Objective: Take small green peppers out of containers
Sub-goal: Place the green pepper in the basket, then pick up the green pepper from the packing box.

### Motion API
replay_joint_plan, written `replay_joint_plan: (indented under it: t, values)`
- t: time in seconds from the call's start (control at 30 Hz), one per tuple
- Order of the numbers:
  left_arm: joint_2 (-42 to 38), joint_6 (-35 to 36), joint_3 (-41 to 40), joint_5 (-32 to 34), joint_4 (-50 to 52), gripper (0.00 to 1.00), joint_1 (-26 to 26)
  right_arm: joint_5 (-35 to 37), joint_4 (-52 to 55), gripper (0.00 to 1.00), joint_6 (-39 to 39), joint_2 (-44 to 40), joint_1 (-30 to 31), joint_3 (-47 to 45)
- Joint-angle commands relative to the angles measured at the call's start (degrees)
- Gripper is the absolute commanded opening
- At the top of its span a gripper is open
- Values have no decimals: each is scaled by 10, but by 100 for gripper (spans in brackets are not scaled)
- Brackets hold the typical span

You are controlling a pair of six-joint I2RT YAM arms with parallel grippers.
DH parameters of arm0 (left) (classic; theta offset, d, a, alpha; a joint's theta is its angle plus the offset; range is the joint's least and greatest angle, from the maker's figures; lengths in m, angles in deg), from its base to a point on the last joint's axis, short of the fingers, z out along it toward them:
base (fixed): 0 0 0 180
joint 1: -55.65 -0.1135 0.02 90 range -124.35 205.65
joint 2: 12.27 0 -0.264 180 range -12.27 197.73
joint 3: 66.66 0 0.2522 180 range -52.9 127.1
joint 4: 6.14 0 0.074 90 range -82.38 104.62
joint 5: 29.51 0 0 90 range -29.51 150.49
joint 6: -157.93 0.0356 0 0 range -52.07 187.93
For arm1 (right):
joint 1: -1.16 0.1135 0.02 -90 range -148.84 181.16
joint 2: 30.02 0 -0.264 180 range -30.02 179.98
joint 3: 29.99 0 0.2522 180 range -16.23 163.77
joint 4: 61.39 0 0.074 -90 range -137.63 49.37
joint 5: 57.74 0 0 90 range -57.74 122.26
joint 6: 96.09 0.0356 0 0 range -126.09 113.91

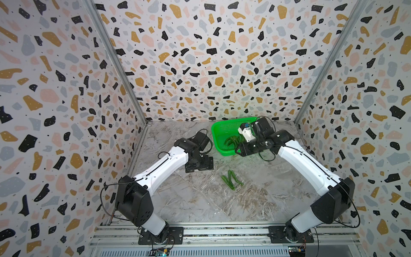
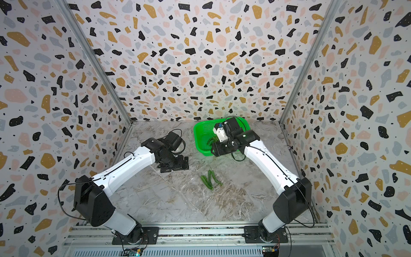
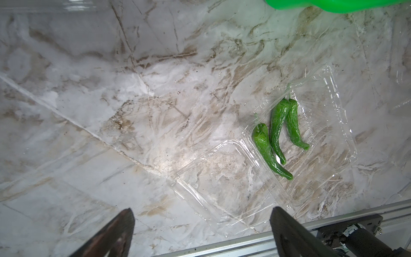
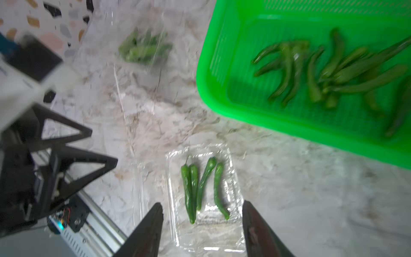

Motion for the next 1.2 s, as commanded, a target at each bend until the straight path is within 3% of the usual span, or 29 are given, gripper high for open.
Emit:
replay_joint_plan:
  t: [0.0,0.23,0.67,0.73,0.93,1.17]
  values:
    - [1,5,-1,-4,-2,96,-2,-13,-16,58,23,-10,25,-75]
    - [-17,-2,-20,-1,-3,96,-2,0,-93,57,29,11,51,-168]
    - [-37,-11,-38,5,3,96,-2,59,-183,55,-12,139,52,-183]
    - [-36,-11,-36,5,4,96,-2,66,-182,47,-17,154,52,-175]
    - [-31,-9,-29,5,6,96,-2,78,-168,12,-18,143,54,-166]
    - [-12,-3,-10,3,8,96,-2,83,-93,5,-1,31,52,-115]
